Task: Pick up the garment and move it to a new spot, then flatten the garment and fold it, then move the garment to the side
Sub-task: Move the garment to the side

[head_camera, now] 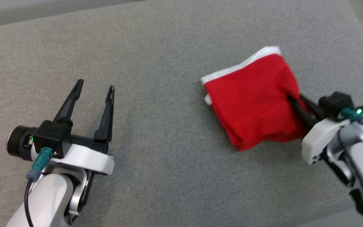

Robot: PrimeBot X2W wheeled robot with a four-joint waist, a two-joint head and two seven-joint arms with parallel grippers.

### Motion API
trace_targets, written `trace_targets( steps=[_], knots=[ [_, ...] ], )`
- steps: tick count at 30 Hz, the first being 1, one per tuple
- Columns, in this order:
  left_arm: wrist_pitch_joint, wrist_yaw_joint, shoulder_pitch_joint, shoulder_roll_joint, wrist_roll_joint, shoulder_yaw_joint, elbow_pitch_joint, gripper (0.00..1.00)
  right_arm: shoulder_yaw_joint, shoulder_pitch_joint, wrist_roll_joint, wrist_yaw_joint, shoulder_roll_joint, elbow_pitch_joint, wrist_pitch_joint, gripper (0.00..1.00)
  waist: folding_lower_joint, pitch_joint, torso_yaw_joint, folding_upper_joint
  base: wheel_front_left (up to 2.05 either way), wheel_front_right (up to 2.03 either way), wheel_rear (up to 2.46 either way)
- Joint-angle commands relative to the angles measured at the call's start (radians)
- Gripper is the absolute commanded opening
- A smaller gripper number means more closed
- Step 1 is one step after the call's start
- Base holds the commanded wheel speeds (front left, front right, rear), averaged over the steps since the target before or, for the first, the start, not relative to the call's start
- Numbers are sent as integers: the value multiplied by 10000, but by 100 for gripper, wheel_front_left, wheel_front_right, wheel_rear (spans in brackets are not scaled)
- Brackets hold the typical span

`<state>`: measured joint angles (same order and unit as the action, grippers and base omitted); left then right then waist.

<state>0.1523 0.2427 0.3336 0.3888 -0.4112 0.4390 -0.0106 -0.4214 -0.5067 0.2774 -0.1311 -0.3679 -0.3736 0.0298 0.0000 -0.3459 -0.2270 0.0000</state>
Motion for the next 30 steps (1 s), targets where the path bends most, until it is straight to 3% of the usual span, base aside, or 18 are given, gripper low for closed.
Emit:
trace_targets(
  steps=[1,12,19,20,21,22,23,30],
  knots=[
    [-22,-36,228,78,89,2,-57,100,51,-294,39,7,-178,-146,-132,0,0,-372,-283,0,0,0,0],
    [-518,-218,1244,266,603,405,-625,100,-346,-2545,-203,7,-2527,-2325,-1352,0,0,-1551,-472,0,0,0,0],
    [-713,-304,1641,317,794,577,-872,100,-158,-3548,-545,7,-3148,-3912,-2196,0,0,-1964,-383,0,0,0,0],
    [-728,-311,1683,326,799,594,-897,100,-63,-3663,-585,7,-3100,-4148,-2292,15,0,-2010,-369,0,0,0,0],
    [-746,-306,1720,336,820,602,-915,100,10,-3758,-611,7,-3026,-4367,-2386,41,0,-2046,-357,0,0,0,0],
    [-757,-305,1731,344,831,609,-928,100,101,-3857,-590,7,-2917,-4560,-2480,76,0,-2074,-344,0,0,0,0],
    [-770,-305,1738,357,831,609,-931,100,207,-3932,-586,7,-2838,-4796,-2546,100,0,-2099,-327,0,0,0,0],
    [-603,-215,1606,281,682,593,-735,100,1055,-3992,-444,7,-2268,-5898,-2928,100,0,-1922,-139,0,0,0,0]
  ],
)
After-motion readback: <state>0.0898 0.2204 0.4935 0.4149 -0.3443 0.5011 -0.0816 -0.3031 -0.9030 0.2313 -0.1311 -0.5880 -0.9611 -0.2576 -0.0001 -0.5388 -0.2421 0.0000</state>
